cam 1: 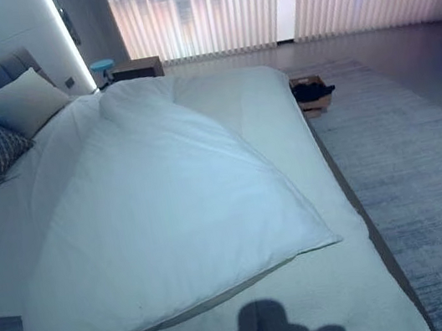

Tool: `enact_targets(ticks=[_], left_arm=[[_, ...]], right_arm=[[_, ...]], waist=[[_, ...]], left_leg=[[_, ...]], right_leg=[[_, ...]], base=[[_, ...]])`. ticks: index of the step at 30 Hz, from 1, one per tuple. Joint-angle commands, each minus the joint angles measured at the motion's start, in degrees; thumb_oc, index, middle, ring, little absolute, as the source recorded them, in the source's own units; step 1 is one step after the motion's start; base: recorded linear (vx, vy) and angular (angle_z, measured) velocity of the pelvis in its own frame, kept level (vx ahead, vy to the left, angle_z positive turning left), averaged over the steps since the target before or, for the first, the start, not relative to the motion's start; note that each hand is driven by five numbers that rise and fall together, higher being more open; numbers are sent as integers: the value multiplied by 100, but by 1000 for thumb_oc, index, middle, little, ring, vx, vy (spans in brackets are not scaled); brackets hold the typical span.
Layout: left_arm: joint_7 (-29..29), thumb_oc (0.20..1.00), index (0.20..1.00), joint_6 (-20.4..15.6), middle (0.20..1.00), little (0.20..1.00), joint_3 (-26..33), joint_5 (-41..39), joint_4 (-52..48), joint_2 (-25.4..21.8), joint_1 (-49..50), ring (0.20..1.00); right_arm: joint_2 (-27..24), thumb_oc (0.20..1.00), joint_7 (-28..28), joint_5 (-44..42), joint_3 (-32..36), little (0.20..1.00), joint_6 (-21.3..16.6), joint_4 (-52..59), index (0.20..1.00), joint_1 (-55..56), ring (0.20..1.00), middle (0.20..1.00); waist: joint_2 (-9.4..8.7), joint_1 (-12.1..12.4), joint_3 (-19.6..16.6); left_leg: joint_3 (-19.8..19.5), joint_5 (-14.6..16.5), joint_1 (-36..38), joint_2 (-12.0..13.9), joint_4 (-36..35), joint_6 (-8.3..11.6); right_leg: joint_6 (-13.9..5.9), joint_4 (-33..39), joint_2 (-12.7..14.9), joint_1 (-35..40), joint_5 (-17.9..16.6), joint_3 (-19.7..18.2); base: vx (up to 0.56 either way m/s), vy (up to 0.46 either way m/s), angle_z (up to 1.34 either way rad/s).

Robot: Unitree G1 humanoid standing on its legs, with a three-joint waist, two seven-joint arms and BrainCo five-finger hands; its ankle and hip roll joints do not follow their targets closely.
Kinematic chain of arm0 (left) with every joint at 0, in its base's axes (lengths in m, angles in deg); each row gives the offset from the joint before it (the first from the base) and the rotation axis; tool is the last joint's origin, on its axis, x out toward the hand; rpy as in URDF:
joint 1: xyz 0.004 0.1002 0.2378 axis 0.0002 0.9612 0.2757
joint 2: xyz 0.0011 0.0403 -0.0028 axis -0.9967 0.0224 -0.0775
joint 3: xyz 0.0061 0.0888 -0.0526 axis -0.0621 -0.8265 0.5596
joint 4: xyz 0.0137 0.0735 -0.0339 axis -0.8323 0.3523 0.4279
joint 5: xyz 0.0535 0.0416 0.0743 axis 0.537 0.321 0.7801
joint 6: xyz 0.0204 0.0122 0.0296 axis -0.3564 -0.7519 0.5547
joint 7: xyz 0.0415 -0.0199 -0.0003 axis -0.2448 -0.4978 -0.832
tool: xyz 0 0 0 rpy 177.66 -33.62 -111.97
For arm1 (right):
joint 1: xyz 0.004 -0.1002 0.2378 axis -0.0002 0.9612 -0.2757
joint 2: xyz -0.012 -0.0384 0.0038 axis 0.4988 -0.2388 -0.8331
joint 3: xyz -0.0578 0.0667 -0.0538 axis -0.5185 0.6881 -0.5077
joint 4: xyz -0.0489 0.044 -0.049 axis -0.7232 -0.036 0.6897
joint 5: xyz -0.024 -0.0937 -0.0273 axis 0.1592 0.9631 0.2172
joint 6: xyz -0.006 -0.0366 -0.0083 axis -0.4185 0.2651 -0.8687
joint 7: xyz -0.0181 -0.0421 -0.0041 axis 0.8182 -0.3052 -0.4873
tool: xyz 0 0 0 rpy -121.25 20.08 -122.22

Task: Make the bed

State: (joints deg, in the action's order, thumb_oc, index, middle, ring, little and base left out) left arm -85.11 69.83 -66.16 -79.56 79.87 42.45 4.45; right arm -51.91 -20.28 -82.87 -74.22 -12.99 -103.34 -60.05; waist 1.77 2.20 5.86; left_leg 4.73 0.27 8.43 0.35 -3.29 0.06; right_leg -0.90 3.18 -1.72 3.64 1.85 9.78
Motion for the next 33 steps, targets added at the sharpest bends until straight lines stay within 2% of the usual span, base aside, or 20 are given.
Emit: enact_targets(ticks=[1, 9, 13, 21, 27, 30, 31, 33], left_arm=[[-14, 1000, 1000, -44, 1000, 1000, 15, 334, 106, 83, -188, 1000], [60, 1000, 1000, -31, 1000, 1000, 104, 258, 213, 103, -187, 1000], [125, 1000, 1000, -41, 1000, 1000, 153, 127, 235, 133, -162, 1000], [184, 1000, 1000, -53, 1000, 1000, 77, -64, 186, 165, -207, 1000], [368, 1000, 1000, -82, 1000, 1000, -174, -440, 21, 187, -503, 1000], [420, 1000, 1000, -103, 1000, 1000, -272, -577, -33, 204, -597, 1000], [487, 1000, 1000, -118, 1000, 1000, -393, -707, -121, 217, -702, 1000], [541, 1000, 1000, -123, 1000, 1000, -528, -802, -186, 236, -816, 1000]], right_arm=[[-129, 1000, -4, 119, -147, 1000, -27, -205, 1000, -314, 1000, 1000], [-40, 1000, 1, -285, -19, 1000, -89, -133, 1000, -341, 1000, 1000], [94, 1000, 17, -983, 97, 1000, -215, 115, 1000, -434, 1000, 1000], [270, 1000, 41, -1617, -158, 1000, -332, 668, 1000, -678, 1000, 1000], [558, 1000, -3, -3026, -644, 1000, -435, 1654, 1000, -1178, 1000, 1000], [630, 1000, -73, -3429, -756, 1000, -489, 1835, 1000, -1361, 1000, 1000], [718, 1000, -138, -3944, -842, 1000, -579, 2020, 1000, -1592, 1000, 1000], [782, 1000, -217, -4279, -907, 1000, -632, 2013, 1000, -1865, 1000, 1000]], waist=[[-221, -125, -55], [-198, -147, -58], [-171, -138, -6], [-150, -103, 196], [-128, -18, 655], [-118, 14, 768], [-104, 67, 895], [-86, 110, 982]], left_leg=[[-129, 23, -26, -217, -171, 49], [-149, 39, -20, -211, -171, 67], [-162, 23, -70, -205, -171, 87], [-191, -68, -300, -185, -171, 127], [-249, -291, -794, -161, -171, 165], [-288, -356, -959, -169, -171, 171], [-330, -433, -1137, -173, -171, 183], [-381, -492, -1296, -185, -171, 195]], right_leg=[[-466, -12, 317, 446, -133, -155], [-463, 48, 315, 480, -138, -137], [-467, 89, 318, 450, -171, -105], [-465, 108, 332, 241, -235, -27], [-448, -45, 356, -287, -331, 102], [-442, -77, 367, -467, -368, 138], [-442, -95, 388, -632, -421, 191], [-442, -99, 394, -780, -460, 230]], base=[[0, 0, 0], [0, 0, 0], [0, 0, 0], [-33, 3, 0], [-105, -1, 2], [-67, -3, 8], [-34, -6, 10], [-27, -7, 21]])
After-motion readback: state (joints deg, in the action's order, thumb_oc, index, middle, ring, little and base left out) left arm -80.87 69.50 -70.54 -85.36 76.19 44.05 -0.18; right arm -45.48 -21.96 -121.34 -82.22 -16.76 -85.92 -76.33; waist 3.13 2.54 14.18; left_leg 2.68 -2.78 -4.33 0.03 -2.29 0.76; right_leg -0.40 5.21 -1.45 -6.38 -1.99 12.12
